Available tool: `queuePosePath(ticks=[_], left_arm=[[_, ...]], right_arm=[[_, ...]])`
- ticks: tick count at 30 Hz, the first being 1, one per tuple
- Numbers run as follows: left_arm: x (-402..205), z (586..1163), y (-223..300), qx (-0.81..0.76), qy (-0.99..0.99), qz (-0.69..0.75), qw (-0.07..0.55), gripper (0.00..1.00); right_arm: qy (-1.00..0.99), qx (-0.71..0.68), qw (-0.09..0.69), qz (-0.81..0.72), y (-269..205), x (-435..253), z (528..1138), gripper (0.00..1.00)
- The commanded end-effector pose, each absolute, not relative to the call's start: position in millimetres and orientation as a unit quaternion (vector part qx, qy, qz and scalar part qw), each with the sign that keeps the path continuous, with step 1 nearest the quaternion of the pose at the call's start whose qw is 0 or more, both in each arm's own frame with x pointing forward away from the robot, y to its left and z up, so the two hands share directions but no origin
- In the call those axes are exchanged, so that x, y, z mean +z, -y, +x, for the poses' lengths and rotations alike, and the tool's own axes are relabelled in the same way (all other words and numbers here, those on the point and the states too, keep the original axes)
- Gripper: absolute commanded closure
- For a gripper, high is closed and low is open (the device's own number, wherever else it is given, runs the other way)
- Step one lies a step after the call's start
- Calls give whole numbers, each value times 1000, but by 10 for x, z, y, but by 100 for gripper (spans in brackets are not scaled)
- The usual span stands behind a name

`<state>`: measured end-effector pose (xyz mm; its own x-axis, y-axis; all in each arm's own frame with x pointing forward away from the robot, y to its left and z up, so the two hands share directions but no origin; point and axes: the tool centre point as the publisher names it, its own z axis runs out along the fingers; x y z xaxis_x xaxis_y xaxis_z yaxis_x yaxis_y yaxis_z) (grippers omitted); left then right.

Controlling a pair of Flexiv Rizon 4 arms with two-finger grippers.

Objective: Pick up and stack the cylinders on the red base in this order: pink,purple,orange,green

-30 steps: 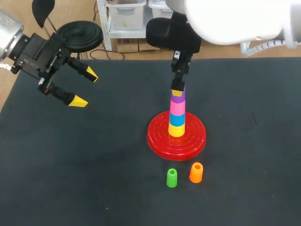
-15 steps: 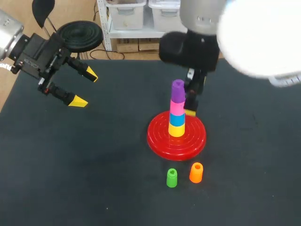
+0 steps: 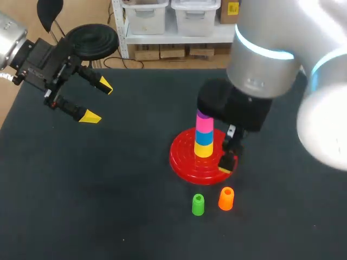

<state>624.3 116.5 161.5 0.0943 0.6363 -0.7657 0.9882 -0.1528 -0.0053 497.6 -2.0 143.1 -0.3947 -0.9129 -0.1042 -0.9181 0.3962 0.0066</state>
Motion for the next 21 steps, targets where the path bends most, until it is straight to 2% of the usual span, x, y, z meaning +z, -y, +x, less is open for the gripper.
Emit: queuePosePath(ticks=[1, 9, 21], left_arm=[[1608, 6235, -1169, -321, -591, 687, 275, 0], [1608, 6235, -1169, -321, -591, 687, 275, 0], [1608, 6235, -1169, -321, -591, 687, 275, 0]], right_arm=[[-836, -19, 45, -547, -18, 1230, 4944, 0], [-839, 18, 52, -541, 43, 994, 4895, 0], [-823, 44, 10, -567, 79, 643, 4752, 0]])
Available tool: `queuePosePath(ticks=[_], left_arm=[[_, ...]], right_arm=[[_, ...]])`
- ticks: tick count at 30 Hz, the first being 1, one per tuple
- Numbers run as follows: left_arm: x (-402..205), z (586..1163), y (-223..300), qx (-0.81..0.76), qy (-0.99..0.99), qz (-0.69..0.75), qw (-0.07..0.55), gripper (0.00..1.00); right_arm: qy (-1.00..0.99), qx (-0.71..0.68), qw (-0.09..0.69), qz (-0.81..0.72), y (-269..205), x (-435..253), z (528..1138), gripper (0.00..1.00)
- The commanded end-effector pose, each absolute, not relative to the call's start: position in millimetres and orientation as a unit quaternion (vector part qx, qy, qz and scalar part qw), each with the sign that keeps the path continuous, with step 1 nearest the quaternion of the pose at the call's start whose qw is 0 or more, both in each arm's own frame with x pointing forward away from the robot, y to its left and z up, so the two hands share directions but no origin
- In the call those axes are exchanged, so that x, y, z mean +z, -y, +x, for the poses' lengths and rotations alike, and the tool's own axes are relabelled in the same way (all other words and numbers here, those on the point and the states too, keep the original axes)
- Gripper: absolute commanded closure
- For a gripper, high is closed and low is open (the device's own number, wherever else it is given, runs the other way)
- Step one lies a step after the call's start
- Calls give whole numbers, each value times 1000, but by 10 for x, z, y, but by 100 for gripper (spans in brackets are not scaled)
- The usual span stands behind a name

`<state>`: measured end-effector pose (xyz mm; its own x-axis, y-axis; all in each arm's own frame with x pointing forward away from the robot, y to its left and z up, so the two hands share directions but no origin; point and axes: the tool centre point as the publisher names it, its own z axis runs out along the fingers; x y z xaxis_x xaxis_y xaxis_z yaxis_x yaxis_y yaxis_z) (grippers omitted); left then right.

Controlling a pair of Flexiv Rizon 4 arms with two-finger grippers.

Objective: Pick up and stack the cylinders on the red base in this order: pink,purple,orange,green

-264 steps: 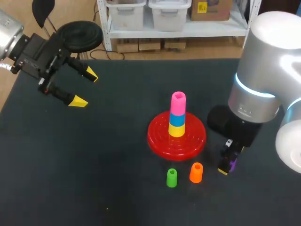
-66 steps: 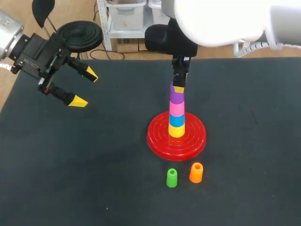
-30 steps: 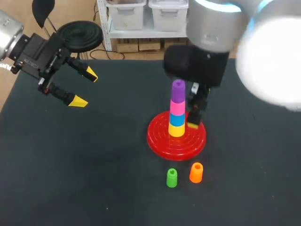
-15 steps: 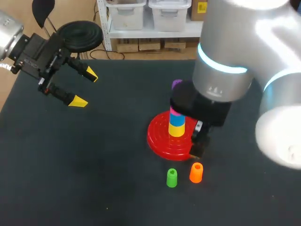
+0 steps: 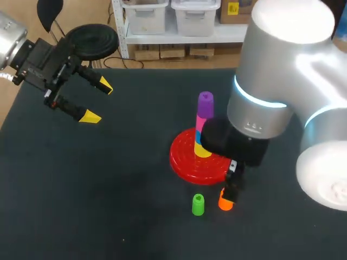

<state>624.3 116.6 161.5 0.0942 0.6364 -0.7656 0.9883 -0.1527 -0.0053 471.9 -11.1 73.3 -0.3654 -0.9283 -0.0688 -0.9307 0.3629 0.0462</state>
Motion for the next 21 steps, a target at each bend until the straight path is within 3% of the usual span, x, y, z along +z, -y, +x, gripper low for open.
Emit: queuePosePath(ticks=[1, 21], left_arm=[[1608, 6235, -1169, -321, -591, 687, 275, 0], [1608, 6235, -1169, -321, -591, 687, 275, 0]], right_arm=[[-823, 46, 11, -566, 73, 631, 4745, 0], [-806, 27, 19, -592, 34, 458, 4716, 0]])
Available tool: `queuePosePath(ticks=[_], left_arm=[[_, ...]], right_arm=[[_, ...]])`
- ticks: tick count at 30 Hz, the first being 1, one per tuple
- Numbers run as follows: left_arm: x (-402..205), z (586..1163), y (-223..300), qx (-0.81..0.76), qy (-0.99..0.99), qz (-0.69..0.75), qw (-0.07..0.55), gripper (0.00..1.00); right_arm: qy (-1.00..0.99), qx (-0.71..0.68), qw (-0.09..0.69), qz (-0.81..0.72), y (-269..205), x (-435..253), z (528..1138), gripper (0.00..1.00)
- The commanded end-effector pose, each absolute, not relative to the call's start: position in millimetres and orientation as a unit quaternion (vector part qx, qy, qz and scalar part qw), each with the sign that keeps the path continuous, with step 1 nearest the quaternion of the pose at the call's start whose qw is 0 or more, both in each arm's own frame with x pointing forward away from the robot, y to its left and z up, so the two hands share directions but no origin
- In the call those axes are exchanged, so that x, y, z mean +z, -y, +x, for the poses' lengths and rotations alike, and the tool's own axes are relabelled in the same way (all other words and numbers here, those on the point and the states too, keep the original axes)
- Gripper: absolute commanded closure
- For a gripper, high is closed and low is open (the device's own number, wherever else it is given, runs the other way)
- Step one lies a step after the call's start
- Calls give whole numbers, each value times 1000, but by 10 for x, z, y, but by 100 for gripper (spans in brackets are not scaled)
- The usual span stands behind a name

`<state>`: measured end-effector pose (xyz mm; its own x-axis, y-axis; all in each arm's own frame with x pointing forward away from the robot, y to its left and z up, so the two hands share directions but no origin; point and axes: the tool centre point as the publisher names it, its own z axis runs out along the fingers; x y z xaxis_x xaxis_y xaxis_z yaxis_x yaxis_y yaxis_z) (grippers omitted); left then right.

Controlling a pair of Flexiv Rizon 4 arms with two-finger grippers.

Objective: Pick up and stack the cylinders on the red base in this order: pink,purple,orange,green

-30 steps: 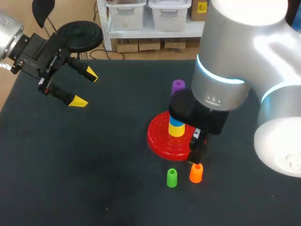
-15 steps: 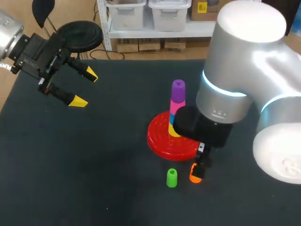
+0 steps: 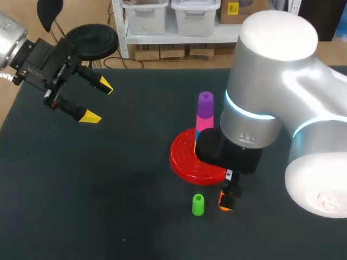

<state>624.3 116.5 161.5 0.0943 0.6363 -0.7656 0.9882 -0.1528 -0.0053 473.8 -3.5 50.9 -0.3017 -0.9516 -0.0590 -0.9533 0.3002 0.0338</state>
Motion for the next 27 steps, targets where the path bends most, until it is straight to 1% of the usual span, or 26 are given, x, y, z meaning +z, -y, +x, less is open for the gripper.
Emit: queuePosePath(ticks=[1, 14, 27], left_arm=[[1608, 6235, -1169, -321, -591, 687, 275, 0], [1608, 6235, -1169, -321, -591, 687, 275, 0], [1608, 6235, -1169, -321, -591, 687, 275, 0]], right_arm=[[-805, 27, 18, -592, 36, 442, 4711, 0], [-804, 39, 17, -593, 55, 290, 4663, 0], [-800, 33, 24, -599, 13, 258, 4743, 0]])
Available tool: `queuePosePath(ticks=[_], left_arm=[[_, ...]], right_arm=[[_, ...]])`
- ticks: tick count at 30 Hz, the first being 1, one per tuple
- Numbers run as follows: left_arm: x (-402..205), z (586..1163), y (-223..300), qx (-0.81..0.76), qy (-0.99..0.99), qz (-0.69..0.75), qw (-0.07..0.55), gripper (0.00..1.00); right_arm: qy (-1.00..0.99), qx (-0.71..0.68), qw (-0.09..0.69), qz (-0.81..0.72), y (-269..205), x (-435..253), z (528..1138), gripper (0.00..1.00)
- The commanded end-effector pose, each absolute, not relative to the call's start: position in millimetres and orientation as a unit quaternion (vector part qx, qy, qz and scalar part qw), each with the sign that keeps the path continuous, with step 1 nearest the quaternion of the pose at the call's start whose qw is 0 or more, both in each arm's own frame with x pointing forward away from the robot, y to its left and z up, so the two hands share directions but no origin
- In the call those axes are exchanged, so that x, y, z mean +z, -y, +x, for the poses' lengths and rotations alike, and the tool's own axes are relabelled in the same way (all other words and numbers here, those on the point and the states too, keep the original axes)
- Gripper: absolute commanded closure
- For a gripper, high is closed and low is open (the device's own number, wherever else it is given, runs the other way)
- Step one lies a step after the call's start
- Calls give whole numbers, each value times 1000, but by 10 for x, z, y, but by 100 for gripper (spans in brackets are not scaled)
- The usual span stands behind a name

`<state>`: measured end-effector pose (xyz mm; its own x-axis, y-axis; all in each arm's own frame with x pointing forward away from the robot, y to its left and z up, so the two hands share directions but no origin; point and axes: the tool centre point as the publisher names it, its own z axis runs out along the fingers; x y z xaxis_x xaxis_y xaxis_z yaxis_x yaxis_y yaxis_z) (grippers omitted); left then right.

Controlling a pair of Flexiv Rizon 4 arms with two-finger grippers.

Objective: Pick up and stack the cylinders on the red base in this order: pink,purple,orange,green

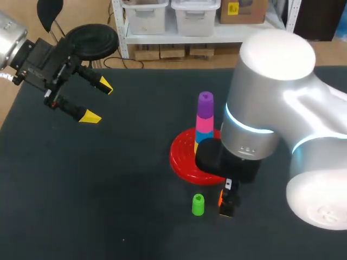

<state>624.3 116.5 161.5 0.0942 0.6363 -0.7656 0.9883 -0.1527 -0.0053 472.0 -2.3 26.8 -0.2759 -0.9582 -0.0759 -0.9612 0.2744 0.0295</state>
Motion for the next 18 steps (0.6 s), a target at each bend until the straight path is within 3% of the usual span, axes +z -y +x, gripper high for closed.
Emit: queuePosePath(ticks=[1, 18], left_arm=[[1608, 6235, -1169, -321, -591, 687, 275, 0], [1608, 6235, -1169, -321, -591, 687, 275, 0]], right_arm=[[-800, 33, 25, -599, 9, 262, 4747, 0], [-797, 34, 18, -603, 16, 238, 4745, 0]])
